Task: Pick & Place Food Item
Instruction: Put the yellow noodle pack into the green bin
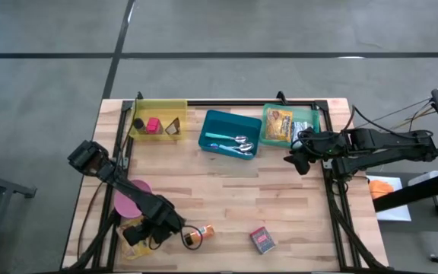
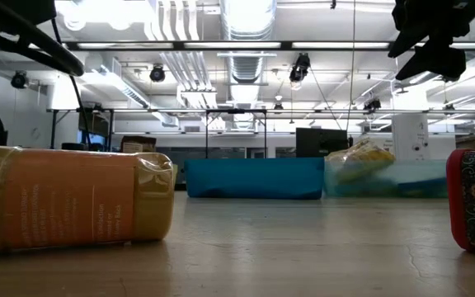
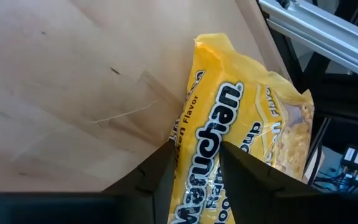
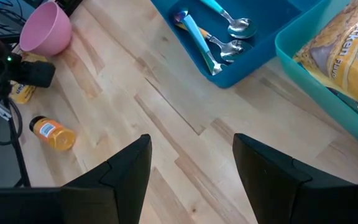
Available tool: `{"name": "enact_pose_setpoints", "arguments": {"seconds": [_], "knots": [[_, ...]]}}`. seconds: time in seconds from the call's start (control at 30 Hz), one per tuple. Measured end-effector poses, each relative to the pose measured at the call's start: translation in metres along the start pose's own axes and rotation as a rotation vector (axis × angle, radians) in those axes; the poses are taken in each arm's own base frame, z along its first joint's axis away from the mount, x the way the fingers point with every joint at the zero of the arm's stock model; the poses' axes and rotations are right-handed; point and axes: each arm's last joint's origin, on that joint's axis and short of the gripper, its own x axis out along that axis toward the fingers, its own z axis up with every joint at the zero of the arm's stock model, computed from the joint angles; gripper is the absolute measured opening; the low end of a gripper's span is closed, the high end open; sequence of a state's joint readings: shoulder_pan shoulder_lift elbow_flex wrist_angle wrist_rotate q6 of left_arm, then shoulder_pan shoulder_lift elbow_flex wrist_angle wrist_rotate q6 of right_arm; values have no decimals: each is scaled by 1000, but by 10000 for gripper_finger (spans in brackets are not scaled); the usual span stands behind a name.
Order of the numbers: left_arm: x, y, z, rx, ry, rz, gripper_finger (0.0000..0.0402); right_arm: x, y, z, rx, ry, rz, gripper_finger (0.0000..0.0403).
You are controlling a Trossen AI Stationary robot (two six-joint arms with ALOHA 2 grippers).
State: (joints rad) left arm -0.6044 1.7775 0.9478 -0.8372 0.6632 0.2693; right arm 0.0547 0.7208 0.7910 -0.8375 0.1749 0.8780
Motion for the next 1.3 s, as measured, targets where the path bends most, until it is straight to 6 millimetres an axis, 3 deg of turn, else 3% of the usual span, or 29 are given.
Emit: {"name": "enact_pose_setpoints", "arguments": {"seconds": [0.33, 0.67, 1.0, 1.3], "knots": [[1, -1, 1, 48, 11, 36, 127, 0, 0, 0, -4, 0, 0, 224], [1, 0, 0, 48, 15, 57, 10, 0, 0, 0, -14, 0, 0, 224], [-1, -1, 4, 9, 12, 82, 2, 0, 0, 0, -18, 0, 0, 224], [-27, -7, 29, -27, -68, 255, 1, 0, 0, 0, -25, -1, 0, 224]]}}
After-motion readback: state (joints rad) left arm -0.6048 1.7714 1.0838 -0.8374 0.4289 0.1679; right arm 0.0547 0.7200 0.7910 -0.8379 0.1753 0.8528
